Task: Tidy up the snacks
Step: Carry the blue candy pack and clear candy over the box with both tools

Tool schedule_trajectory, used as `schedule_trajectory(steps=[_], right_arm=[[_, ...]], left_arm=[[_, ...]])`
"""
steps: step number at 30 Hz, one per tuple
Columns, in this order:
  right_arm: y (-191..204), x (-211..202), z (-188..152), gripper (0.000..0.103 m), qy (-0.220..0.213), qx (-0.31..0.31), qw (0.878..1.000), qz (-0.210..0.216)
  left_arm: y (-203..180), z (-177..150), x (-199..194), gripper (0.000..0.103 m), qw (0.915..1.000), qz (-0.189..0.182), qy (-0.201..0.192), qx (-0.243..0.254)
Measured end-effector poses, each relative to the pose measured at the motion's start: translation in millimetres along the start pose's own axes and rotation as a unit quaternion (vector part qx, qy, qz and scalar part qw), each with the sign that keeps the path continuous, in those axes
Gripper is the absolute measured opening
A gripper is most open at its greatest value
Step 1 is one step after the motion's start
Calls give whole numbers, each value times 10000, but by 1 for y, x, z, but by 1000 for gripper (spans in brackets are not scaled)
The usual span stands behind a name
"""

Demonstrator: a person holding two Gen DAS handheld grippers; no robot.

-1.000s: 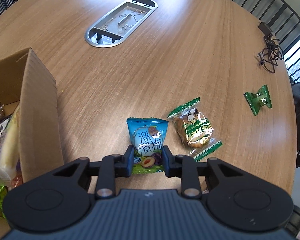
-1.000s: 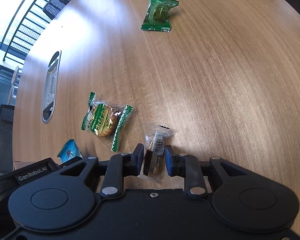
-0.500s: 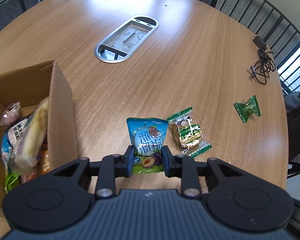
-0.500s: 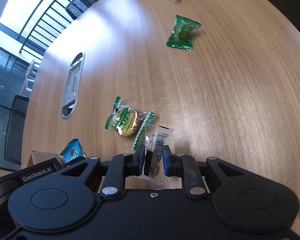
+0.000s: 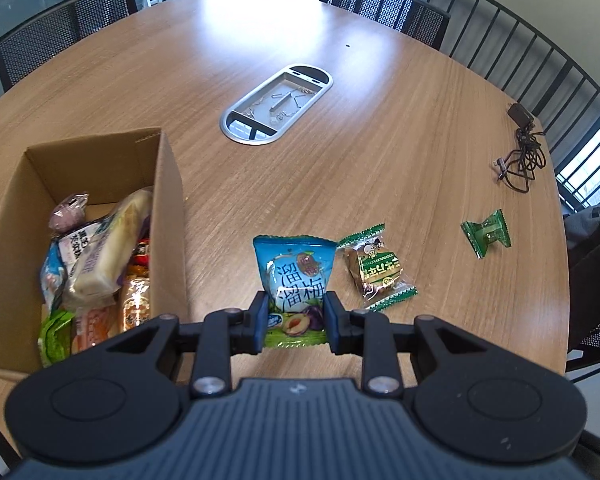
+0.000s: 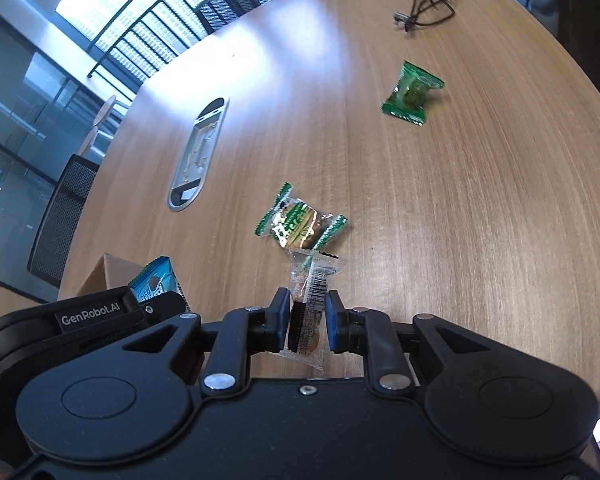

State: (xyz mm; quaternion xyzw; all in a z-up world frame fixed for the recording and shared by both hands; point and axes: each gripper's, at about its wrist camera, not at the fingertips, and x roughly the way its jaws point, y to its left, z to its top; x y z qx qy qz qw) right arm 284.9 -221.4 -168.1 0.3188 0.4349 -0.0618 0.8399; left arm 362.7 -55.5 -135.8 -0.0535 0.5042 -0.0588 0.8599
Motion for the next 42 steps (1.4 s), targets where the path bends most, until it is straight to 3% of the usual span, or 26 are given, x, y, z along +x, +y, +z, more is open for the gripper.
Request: schedule_trajectory(steps=[10,23,42], right_arm=[[19,-15,-5,19,-65,-521,9983,267],[66,-19,-12,19,-64,-1150,9911,673],[138,-2,-22,19,-108,-1632,9817,978]], left_arm=[[15,-10,-32,28,9991,144,-269,-300],[63,-9,-63,28,9940,407,-571,-840],[138,10,-67,28,9874,605,-670,-1300]])
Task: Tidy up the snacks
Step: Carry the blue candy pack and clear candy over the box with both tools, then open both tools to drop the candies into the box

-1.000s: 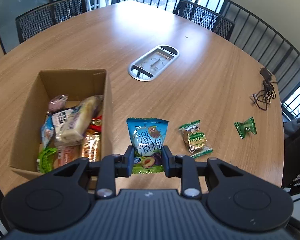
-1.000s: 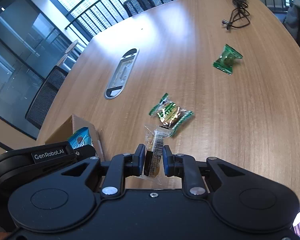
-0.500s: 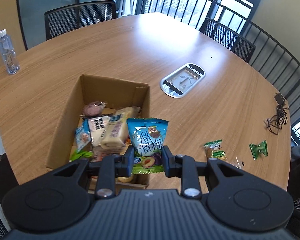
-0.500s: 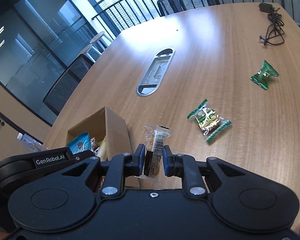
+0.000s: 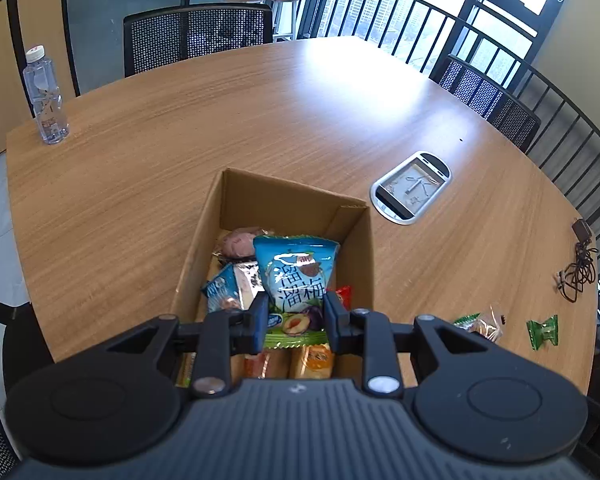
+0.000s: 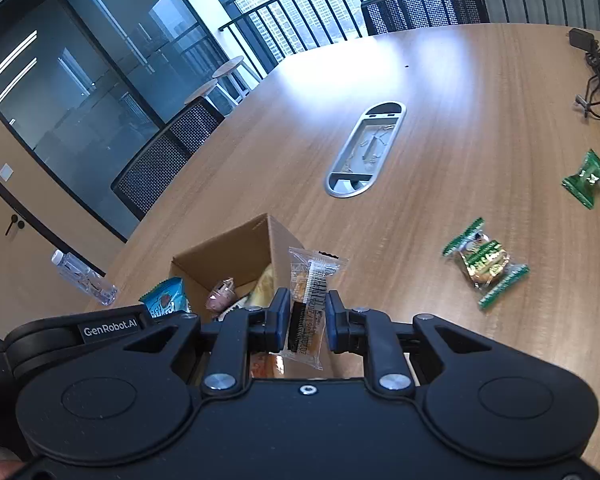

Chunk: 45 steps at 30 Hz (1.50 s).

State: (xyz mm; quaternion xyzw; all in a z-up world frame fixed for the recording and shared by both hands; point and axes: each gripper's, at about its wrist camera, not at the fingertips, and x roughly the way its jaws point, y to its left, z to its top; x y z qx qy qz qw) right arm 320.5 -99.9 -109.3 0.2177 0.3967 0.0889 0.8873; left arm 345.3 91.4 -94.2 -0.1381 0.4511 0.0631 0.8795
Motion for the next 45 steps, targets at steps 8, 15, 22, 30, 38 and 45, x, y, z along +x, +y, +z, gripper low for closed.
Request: schedule_trajectory(steps=[8,15,22,30,38,45], right_arm=[[23,21,3,19,30,-59,10000,-29],[38,32,8,19,65,-191,9997,-116],[41,37,11,19,100,-286,9992,-267],[54,49,16,19,228,-451,9984,-235],[72,63,20,19,313,-771,9964,-160],[80,65,24,45,239,-1012,9941,-305]], left_arm=[[17,19,21,28,9999,-82,100,-12],[23,34,41,28,9994,-267,208,-19],[21,48,57,30,9987,-447,232,-91],[37,52,63,40,9982,-402,266,-352],[64,53,52,46,9982,-177,214,-528],[72,49,42,62,9982,-142,184,-550]])
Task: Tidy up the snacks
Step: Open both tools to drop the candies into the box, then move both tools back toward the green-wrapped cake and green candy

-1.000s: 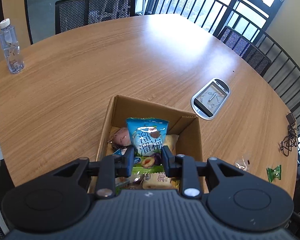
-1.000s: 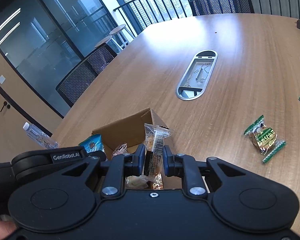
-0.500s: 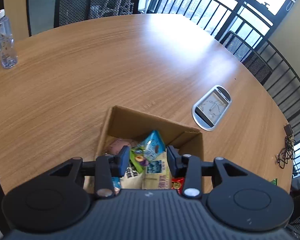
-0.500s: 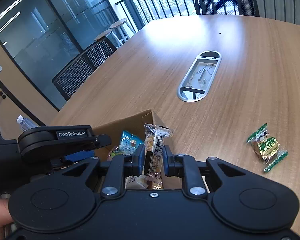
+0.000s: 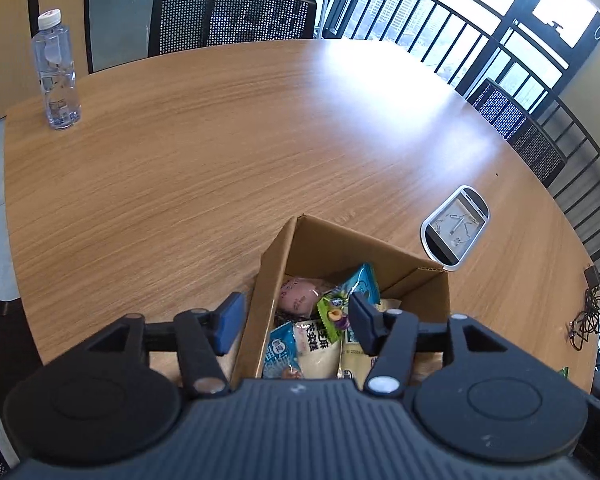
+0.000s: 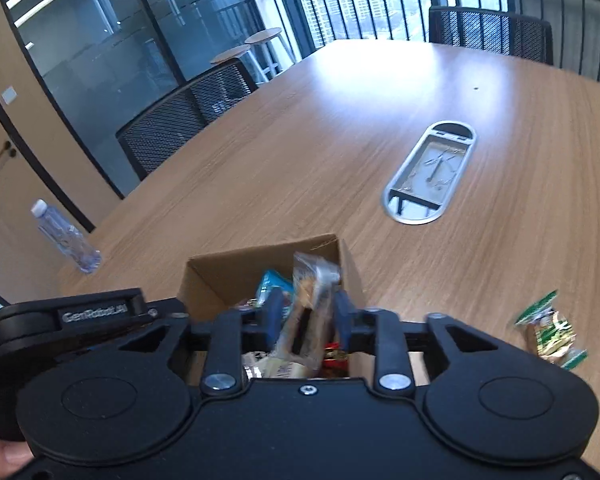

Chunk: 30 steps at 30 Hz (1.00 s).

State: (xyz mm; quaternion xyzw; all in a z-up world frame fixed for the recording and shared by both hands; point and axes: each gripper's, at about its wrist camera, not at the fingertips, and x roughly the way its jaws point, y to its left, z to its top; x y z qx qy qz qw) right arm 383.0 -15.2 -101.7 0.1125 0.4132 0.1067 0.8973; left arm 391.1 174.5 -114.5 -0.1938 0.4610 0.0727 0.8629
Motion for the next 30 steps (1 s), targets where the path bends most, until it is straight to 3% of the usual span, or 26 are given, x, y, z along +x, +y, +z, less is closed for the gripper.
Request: schedule_trajectory(steps=[1,3,8,19,30], right_arm=[[-3,-2,-1,47,3,38,10000,44],[-9,-6,-4,48,27,57,10000,10],[-31,-19,-17,52,79,189,9998,-32],[-76,-64,-39,91,-56,190,9998,-90],[-129,-109,-58,103,-155,149,9996,-156]], left_arm=[[0,-1,-1,65,10000,-11,-8,-4],[0,-4,-3,82,10000,-62,-27,-21],[-8,-15,-8,101,10000,-3,-18,18],[-37,-50,-29,103,9998,-49,-153,97],[-85,-96,-57,103,9984,-135,-365,409]])
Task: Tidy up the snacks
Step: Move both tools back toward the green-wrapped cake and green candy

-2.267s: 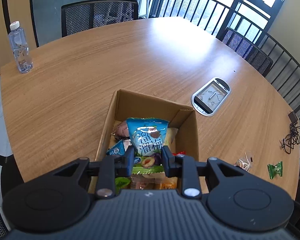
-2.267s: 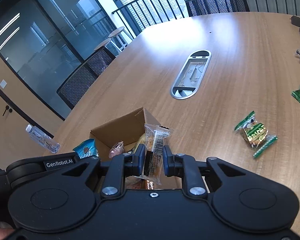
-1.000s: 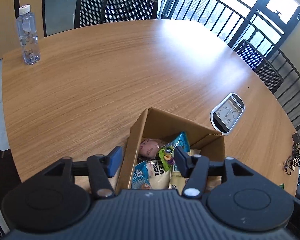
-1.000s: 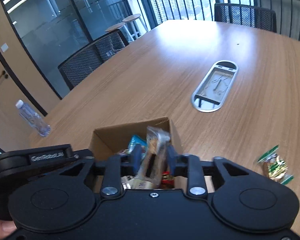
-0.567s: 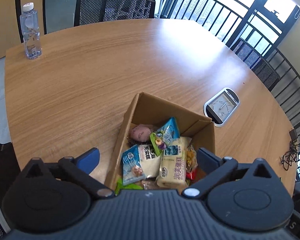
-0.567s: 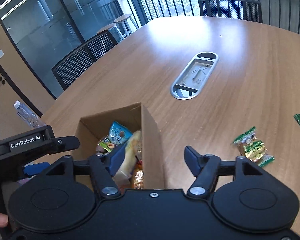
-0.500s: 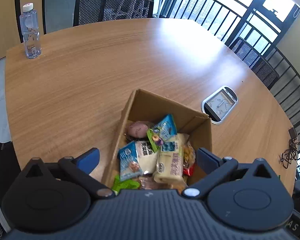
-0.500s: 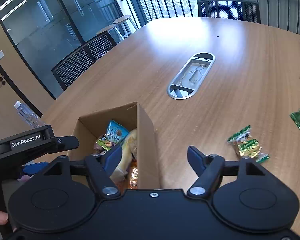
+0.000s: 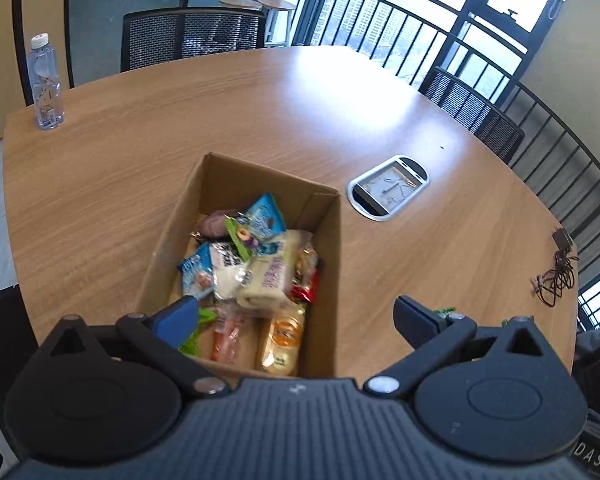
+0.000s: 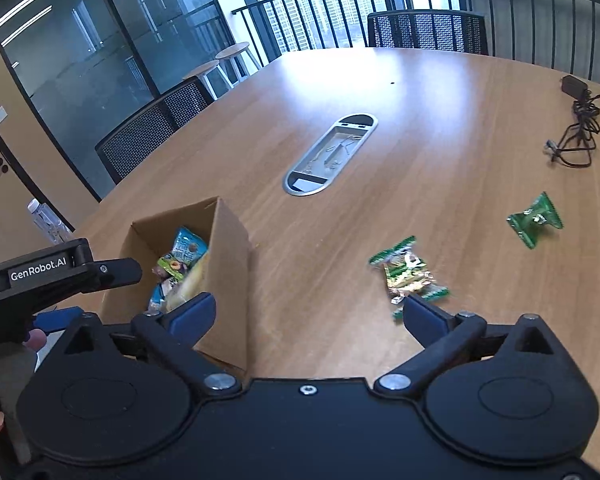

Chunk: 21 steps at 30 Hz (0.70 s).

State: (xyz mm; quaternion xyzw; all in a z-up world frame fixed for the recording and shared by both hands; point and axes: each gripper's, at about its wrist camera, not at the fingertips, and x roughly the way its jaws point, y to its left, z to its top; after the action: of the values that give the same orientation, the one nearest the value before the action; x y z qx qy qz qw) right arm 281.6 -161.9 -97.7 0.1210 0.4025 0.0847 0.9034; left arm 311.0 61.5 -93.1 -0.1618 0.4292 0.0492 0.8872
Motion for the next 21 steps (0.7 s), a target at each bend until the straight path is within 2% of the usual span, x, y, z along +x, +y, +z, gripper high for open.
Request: schedule_trajectory(steps=[10,21], right_arm=[[-49,-33,-13,103,-75,-225,9997,-85],[-110,-67,-18,103,-183,-419,9988,-162]], left_arm=[[-49,-41,-16,103,9995,57,24,299],[-98,-89,-27,103,9996,141,181,186]])
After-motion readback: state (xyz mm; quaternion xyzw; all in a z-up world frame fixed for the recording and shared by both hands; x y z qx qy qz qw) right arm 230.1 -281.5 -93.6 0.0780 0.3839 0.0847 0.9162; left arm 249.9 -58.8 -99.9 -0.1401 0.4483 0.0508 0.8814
